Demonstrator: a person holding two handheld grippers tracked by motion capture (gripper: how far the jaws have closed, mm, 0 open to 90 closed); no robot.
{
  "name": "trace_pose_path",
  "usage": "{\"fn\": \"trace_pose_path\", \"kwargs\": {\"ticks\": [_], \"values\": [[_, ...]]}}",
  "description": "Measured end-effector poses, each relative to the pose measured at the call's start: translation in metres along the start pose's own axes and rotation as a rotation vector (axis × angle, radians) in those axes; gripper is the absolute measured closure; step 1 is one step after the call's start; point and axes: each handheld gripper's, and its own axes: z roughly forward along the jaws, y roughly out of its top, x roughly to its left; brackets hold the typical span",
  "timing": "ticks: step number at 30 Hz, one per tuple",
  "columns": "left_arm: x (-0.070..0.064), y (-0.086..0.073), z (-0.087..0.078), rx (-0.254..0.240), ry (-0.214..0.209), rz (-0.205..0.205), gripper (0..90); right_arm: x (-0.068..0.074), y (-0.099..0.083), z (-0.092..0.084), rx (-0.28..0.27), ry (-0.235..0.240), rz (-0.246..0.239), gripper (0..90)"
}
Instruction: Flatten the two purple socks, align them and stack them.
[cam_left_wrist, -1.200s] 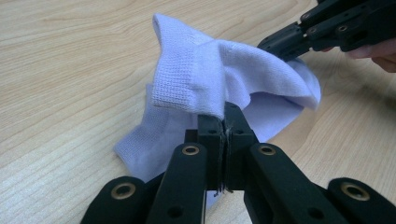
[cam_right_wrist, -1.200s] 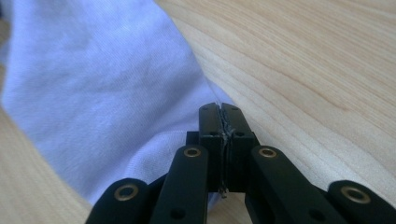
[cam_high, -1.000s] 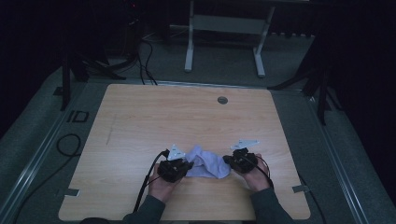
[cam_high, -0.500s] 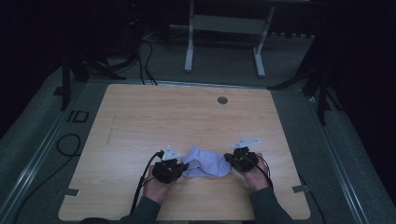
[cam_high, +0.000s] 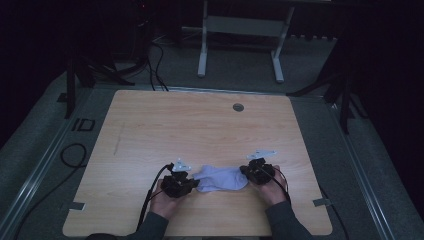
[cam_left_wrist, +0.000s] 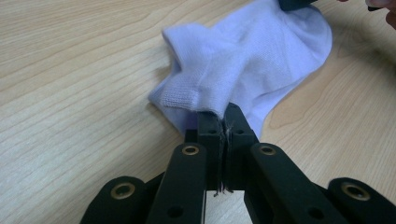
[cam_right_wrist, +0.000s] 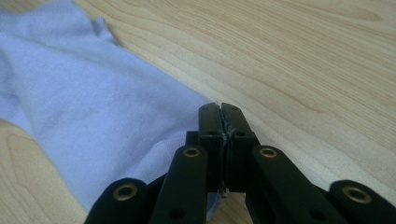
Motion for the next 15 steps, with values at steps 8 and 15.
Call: {"fn": "trace_pose_path", "kwargs": {"ticks": [8,15], "values": [[0.001,-0.002,-0.008,0.023,-0.025,-0.012,85.9,0.000,-0.002,0.003,0.008,0.002,0.011,87.8],[-0.001,0.001,-0.019,-0.059,0.021,0.017,72.8,0.000,-0.002,0.003,0.012,-0.008,0.013,87.2]]}}
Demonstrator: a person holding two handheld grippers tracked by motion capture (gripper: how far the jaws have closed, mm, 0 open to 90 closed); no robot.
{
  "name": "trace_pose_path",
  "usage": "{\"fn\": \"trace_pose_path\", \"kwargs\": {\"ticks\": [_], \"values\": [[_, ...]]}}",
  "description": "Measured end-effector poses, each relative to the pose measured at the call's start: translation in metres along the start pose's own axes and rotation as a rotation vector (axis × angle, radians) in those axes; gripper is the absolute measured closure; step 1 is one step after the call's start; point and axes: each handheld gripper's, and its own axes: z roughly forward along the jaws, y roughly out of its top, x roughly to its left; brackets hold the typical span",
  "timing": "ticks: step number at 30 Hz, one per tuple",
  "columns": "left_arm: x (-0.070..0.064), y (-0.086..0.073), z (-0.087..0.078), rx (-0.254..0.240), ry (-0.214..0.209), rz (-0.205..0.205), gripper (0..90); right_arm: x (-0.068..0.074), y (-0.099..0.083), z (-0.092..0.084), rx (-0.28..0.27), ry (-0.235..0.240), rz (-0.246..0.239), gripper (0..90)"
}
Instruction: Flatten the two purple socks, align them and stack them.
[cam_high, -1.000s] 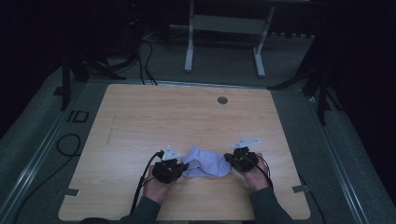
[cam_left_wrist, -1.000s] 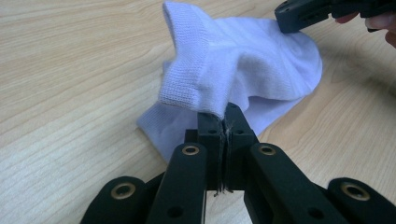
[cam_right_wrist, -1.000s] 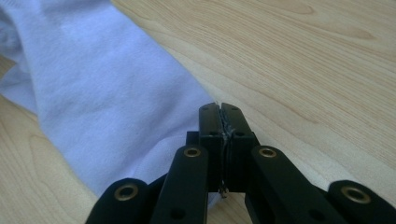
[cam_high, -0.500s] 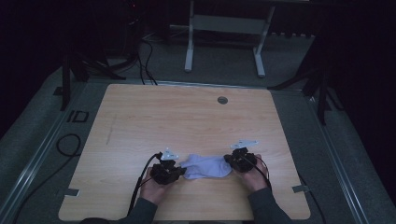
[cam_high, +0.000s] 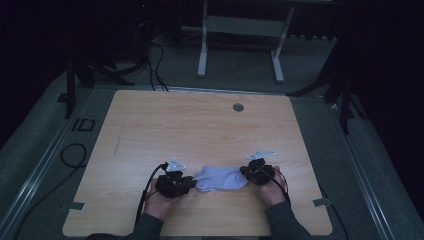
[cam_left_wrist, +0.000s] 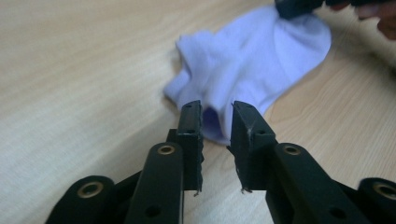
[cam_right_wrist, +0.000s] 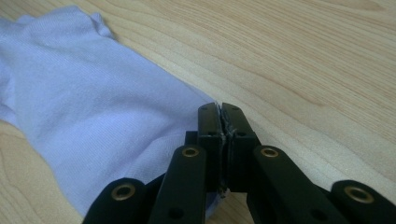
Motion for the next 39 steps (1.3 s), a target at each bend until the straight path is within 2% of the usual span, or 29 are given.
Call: {"fn": "trace_pose_path", "kwargs": {"ticks": [3,6,9,11,13,17,22,28,32,35,39], "values": [[-0.006,0.003,-0.003,-0.046,0.004,0.034,72.9,0.000,0.000,0.000,0.000,0.000,0.001,87.1],[-0.012,0.006,-0.003,-0.083,-0.012,0.071,75.7,0.000,0.000,0.000,-0.001,0.001,0.001,87.1],[-0.016,0.008,0.002,-0.077,-0.001,0.104,80.4,0.001,0.000,0.000,-0.001,0.002,-0.006,87.0],[-0.016,0.009,0.010,-0.052,0.013,0.117,83.0,0.001,0.000,0.001,-0.002,0.003,-0.007,87.1],[-0.014,0.008,0.021,-0.005,0.040,0.118,83.8,0.001,0.000,0.001,-0.002,0.003,-0.007,87.0],[-0.010,0.004,0.036,0.066,0.067,0.119,83.8,0.001,0.000,0.000,0.000,0.005,-0.009,86.9],[-0.006,0.003,0.042,0.082,0.100,0.107,83.5,0.000,-0.001,0.000,0.001,0.003,-0.014,86.3],[-0.003,0.003,0.043,0.072,0.104,0.098,83.4,-0.001,-0.001,0.000,-0.006,-0.023,-0.024,85.9],[-0.001,0.004,0.044,0.048,0.099,0.084,81.3,-0.003,-0.001,0.002,-0.018,-0.038,-0.012,84.7],[-0.001,0.005,0.039,0.022,0.081,0.080,78.2,-0.005,0.000,0.000,-0.050,-0.050,-0.012,79.2],[0.002,0.008,0.029,-0.026,0.075,0.066,75.8,-0.009,0.002,-0.012,-0.114,-0.056,0.011,71.3]]}}
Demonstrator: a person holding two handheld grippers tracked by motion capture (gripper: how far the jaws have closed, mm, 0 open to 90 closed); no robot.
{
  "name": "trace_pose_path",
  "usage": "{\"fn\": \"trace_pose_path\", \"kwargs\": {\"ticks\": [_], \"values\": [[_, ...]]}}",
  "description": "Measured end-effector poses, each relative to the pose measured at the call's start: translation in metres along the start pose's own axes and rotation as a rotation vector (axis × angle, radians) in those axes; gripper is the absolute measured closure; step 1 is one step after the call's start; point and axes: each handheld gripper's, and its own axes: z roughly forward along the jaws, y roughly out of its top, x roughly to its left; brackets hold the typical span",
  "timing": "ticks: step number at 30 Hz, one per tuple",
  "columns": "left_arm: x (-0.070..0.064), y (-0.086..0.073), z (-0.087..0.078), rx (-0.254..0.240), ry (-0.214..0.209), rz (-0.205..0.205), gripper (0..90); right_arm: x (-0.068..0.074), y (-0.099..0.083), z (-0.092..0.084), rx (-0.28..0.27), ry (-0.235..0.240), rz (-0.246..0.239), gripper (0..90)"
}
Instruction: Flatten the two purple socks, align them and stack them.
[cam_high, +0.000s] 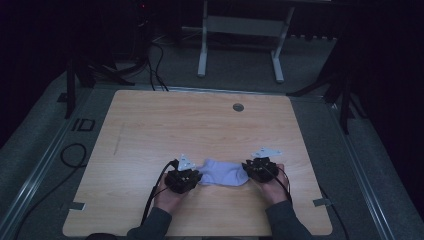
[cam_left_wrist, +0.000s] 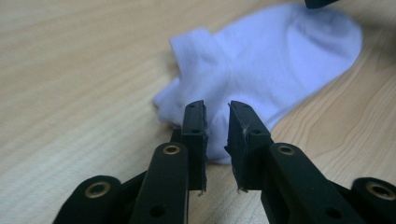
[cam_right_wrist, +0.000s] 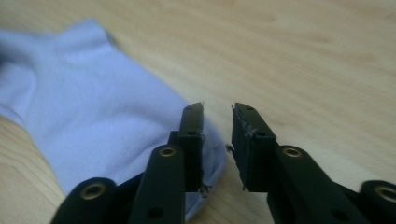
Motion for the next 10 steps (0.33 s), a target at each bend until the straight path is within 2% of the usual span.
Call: {"fn": "trace_pose_path", "kwargs": {"ticks": [3,10], "values": [[0.005,0.001,-0.006,-0.015,0.012,-0.012,75.4,-0.006,0.000,-0.004,-0.011,-0.006,0.012,67.5],[0.020,-0.001,-0.009,-0.011,0.064,-0.047,72.9,-0.019,-0.004,-0.008,-0.012,-0.022,0.038,65.1]]}}
